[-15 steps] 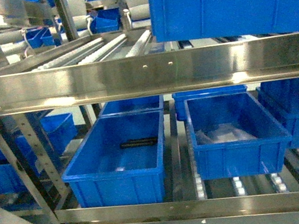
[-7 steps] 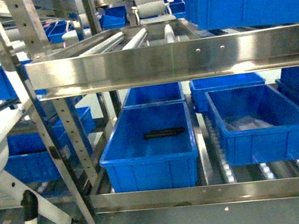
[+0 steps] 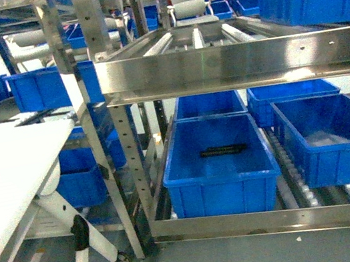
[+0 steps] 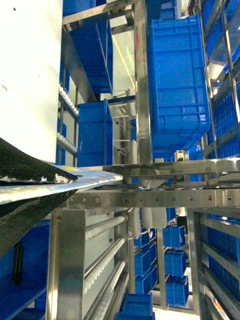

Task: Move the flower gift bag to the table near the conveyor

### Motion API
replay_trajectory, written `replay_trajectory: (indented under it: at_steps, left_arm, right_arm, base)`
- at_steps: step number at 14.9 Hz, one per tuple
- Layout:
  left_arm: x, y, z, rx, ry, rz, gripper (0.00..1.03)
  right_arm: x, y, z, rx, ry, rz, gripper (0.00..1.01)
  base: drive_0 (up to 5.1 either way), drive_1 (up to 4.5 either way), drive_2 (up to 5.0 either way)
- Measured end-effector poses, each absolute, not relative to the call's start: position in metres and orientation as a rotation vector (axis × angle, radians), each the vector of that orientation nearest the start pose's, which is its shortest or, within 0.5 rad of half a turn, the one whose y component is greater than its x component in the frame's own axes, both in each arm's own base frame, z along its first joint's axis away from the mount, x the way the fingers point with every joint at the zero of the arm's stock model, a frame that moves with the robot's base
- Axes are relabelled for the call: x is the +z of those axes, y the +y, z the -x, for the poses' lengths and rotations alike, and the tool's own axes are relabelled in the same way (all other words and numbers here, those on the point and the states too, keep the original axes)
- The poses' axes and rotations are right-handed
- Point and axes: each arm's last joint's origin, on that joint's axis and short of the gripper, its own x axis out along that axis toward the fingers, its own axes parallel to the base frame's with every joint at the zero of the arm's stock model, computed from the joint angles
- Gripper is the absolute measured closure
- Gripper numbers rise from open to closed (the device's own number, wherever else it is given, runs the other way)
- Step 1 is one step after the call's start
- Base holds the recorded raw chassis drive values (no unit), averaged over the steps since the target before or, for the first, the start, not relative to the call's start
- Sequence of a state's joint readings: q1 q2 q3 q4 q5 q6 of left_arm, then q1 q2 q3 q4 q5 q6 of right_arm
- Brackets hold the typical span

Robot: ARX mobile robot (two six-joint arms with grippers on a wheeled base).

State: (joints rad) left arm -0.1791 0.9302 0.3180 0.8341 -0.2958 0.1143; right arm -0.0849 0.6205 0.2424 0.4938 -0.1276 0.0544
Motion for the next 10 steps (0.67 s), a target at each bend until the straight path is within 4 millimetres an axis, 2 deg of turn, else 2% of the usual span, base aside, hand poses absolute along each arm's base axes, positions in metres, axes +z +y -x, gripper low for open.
replay_trajectory:
  at_steps: [10]
  left_arm:
    - [0.2443, -0.0258, -0.1888, 0.127, -0.207, -0.062, 1.01]
  right_arm:
    - [0.2328, -0.0092, -0.151, 0.045, -0.11, -0.042, 0.99]
  base:
    - [-5.1, 2.34, 2.3]
